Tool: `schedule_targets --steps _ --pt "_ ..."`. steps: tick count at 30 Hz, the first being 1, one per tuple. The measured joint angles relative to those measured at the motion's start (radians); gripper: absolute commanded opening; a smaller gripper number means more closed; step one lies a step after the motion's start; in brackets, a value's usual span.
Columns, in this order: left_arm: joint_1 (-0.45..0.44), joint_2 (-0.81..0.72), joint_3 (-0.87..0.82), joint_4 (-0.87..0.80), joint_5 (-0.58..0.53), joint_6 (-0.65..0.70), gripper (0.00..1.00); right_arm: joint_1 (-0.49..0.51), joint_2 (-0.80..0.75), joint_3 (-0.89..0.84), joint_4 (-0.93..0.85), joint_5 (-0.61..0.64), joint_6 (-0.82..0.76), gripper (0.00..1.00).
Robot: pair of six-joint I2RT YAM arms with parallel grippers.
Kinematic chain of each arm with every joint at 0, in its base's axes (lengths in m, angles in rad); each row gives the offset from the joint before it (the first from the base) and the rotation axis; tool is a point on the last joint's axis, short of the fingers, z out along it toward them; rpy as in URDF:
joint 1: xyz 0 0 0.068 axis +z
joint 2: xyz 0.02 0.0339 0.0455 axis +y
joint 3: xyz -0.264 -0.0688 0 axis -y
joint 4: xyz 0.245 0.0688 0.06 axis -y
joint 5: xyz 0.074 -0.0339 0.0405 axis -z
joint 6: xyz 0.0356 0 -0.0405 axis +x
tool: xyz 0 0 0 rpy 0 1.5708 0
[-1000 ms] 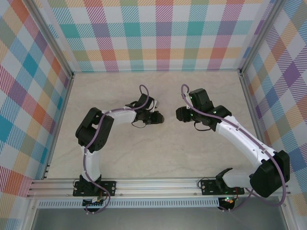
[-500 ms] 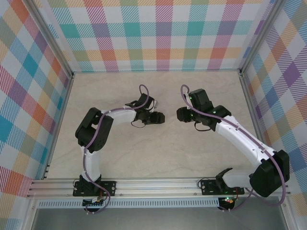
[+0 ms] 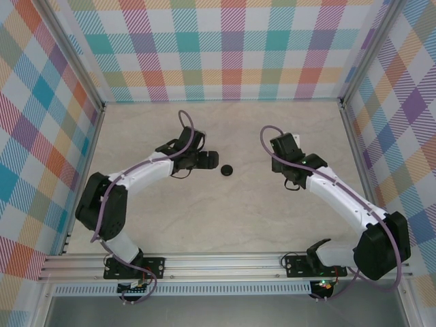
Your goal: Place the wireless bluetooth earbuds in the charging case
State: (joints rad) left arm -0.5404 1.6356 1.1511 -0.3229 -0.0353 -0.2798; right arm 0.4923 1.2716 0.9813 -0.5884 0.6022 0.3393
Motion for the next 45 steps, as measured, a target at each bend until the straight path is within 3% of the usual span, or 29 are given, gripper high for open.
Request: schedule_targets --steps 6,15,23,28,35,45 --pt "0.003 -0.133 -0.098 0.024 -0.169 0.068 0.92 -0.097 -0.039 -0.150 0.167 0.118 -0.039 0.69" --pt "0.040 -0.207 -0.267 0.196 -0.355 0.237 0.96 -0.243 -0.011 -0.285 0.444 0.158 -0.090 0.72" --pt "0.154 -0.206 -0.382 0.376 -0.447 0.341 0.97 -0.312 0.082 -0.306 0.575 0.146 -0.102 0.74" --pt "0.231 -0.191 -0.451 0.481 -0.470 0.375 1.00 -0.373 0.085 -0.349 0.688 0.023 -0.129 0.75" --pt "0.318 -0.171 -0.544 0.613 -0.445 0.404 1.00 -0.418 0.091 -0.445 0.867 -0.159 -0.192 0.77" --pt "0.420 -0.171 -0.619 0.795 -0.174 0.381 1.00 -0.448 0.102 -0.510 1.067 -0.370 -0.240 0.79"
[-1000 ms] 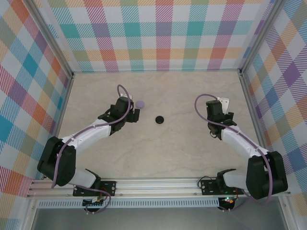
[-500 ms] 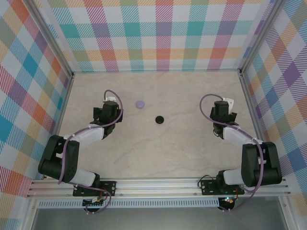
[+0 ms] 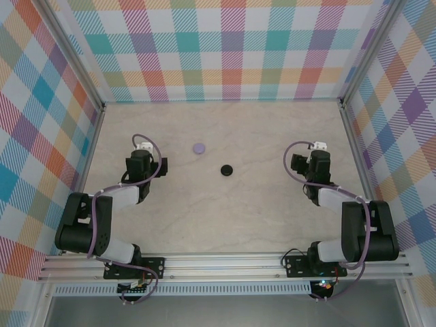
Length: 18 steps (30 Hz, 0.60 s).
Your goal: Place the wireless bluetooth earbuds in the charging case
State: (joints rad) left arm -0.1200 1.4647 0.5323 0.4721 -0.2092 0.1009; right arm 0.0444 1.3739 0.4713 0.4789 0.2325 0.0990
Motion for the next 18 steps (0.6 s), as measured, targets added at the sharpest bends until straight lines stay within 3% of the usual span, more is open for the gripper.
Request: schedule_targets --steps 7,18 --pt "0.050 0.040 -0.077 0.160 0.151 -0.033 1.00 0.000 0.012 -0.060 0.145 -0.055 -0.034 0.80" --pt "0.064 0.084 -0.137 0.328 0.214 -0.052 1.00 -0.005 0.092 -0.075 0.272 -0.073 -0.045 0.83"
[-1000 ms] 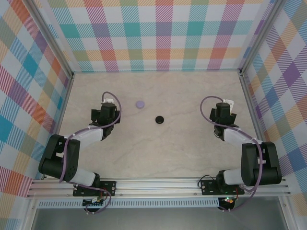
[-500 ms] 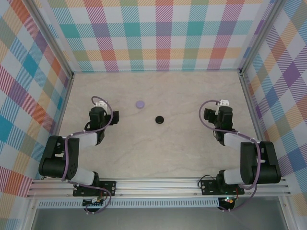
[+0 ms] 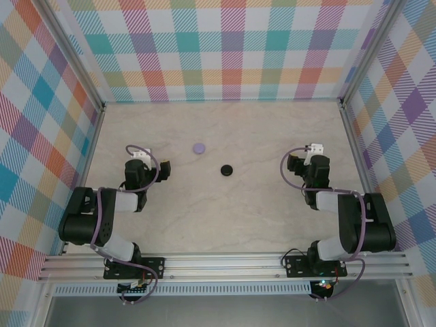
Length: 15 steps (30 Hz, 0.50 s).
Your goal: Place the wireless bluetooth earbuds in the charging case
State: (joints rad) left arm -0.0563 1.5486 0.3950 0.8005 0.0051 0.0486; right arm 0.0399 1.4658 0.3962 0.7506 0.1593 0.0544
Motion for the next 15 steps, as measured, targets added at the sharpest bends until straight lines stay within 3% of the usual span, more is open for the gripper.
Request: schedule_targets --steps 2,3,4,15 --pt "0.000 0.005 0.000 0.005 0.002 -0.002 1.00 0.000 0.034 0.000 0.020 -0.008 -0.007 0.87" --pt "0.000 0.006 0.002 0.005 0.001 -0.004 1.00 0.000 0.048 0.000 0.019 -0.011 -0.010 0.99" --pt "0.000 0.008 0.003 0.002 -0.002 -0.005 1.00 0.000 0.056 0.000 0.018 -0.014 -0.010 1.00" --pt "0.000 0.012 0.008 -0.012 -0.013 -0.008 1.00 0.000 0.060 0.000 0.031 -0.020 -0.018 1.00"
